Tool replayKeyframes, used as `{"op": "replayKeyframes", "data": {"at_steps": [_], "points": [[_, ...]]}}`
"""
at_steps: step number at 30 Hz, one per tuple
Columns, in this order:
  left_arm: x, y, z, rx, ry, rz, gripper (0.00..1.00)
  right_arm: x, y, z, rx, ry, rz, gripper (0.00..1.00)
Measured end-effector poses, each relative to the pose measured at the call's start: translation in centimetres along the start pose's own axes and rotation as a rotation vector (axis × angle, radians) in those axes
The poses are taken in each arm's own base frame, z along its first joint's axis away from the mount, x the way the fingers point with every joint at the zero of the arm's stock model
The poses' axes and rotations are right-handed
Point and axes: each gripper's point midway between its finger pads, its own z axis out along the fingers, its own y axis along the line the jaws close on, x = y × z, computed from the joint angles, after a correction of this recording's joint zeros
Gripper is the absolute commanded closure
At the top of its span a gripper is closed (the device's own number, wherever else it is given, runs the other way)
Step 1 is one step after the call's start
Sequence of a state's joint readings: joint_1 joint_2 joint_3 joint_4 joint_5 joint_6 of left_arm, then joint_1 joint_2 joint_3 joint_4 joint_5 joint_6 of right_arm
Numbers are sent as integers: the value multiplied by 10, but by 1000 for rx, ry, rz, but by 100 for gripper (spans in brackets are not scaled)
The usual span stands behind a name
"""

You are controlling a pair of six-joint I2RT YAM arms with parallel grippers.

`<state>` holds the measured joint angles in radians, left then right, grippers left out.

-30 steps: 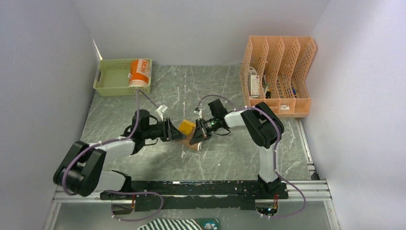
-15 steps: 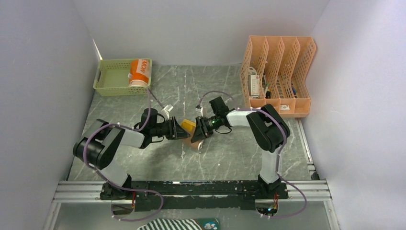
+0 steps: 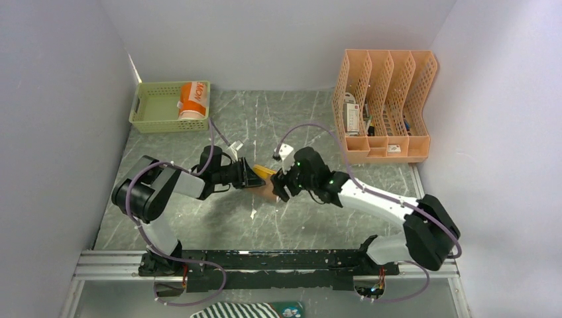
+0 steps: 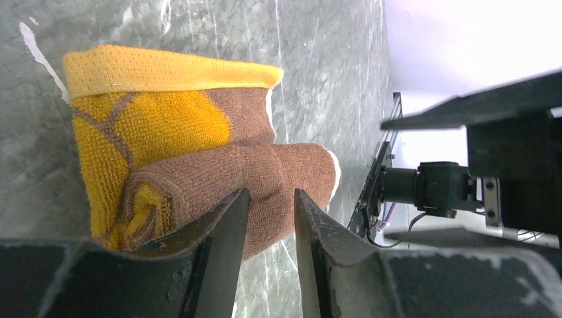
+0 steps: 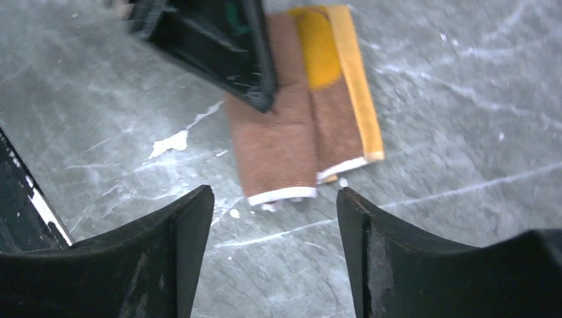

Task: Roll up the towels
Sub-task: Roll the towel at the center of the board.

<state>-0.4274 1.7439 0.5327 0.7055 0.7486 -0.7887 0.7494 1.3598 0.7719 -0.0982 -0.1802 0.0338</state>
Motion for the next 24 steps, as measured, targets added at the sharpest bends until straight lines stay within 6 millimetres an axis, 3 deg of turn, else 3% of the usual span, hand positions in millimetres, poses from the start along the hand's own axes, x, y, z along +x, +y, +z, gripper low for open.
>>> {"op": "replayKeyframes", "data": {"at_steps": [2, 6, 14, 24], "points": [[0, 1, 1, -1, 1, -2, 56, -5, 17, -4, -13, -45, -94, 31], [-2, 2, 3, -5, 6, 0, 56, -8, 25, 6, -8, -53, -184, 31], [-8, 4, 9, -28, 33, 1, 56, 20, 43, 38, -20, 59, -309, 34], [-15, 6, 9, -70, 57, -10, 53, 27, 20, 56, 124, 124, -326, 65]]}}
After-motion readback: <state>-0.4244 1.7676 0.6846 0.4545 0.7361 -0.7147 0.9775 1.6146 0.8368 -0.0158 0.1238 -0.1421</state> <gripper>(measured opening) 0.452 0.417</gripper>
